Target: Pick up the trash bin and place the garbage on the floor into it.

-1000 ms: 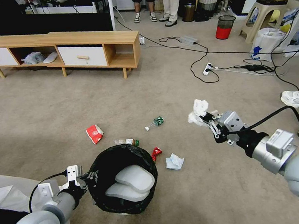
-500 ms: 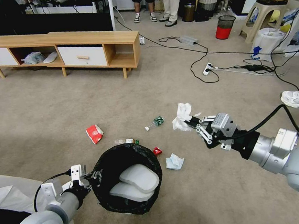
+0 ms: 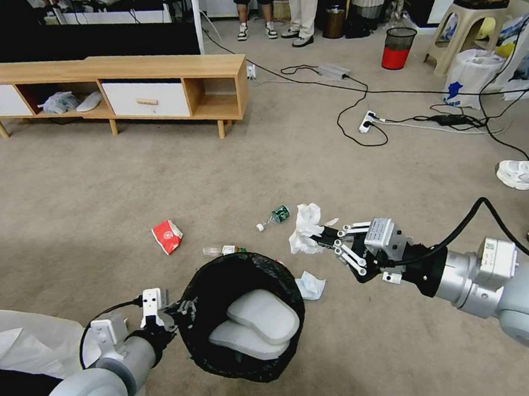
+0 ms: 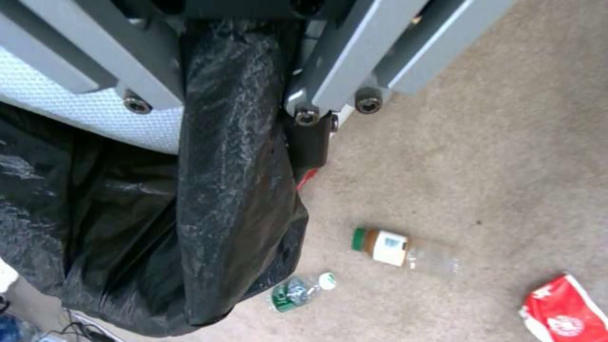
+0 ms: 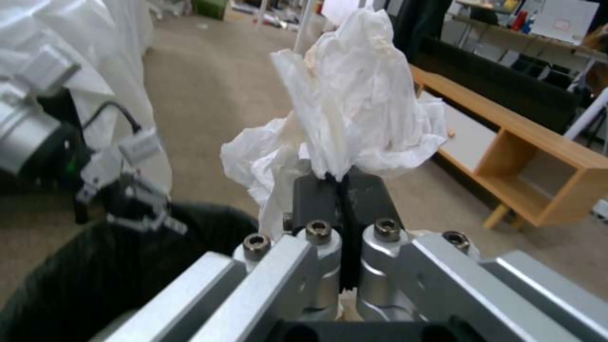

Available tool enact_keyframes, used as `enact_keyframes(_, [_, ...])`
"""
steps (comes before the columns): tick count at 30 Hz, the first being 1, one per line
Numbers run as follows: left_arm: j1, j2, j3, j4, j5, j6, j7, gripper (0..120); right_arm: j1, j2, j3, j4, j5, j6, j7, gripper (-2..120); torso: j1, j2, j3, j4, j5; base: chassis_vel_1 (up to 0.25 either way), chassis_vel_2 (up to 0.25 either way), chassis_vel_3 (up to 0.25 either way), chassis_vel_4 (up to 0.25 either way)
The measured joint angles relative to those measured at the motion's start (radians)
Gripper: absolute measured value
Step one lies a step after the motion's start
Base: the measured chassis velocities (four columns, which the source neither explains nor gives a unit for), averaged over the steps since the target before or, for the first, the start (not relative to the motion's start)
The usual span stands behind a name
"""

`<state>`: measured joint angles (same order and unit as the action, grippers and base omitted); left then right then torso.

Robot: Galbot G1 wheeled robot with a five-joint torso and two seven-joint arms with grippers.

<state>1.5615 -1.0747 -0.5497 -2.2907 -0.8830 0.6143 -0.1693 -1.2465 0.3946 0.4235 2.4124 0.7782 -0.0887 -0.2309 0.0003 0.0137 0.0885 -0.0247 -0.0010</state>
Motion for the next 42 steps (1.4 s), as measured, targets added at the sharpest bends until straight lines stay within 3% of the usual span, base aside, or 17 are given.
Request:
enact_keyframes(10, [-0.036, -0.009, 0.061, 0.030, 0.017, 0.003, 0.002, 0, 0.208, 0.112, -0.226, -0.049, -0.009, -0.024, -0.011, 0, 0.000, 0.000, 0.000, 0.0002, -0.0002, 0.000, 0.000, 0.000, 0.000])
enact_keyframes(25, [-0.124, -0.067, 0.155, 0.115, 0.040, 0.004, -0.027, 0, 0.172, 0.118, -0.299, -0.056, -0.080, -0.024, -0.045, 0, 0.000, 0.000, 0.000, 0.0000, -0.0001, 0.000, 0.000, 0.000, 0.000])
enact_keyframes(42, [-0.174, -0.106, 0.174, 0.152, 0.038, 0.007, -0.039, 0, 0.158, 0.131, -0.334, -0.089, -0.090, -0.024, -0.053, 0, 0.000, 0.000, 0.000, 0.0001, -0.0001, 0.000, 0.000, 0.000, 0.000])
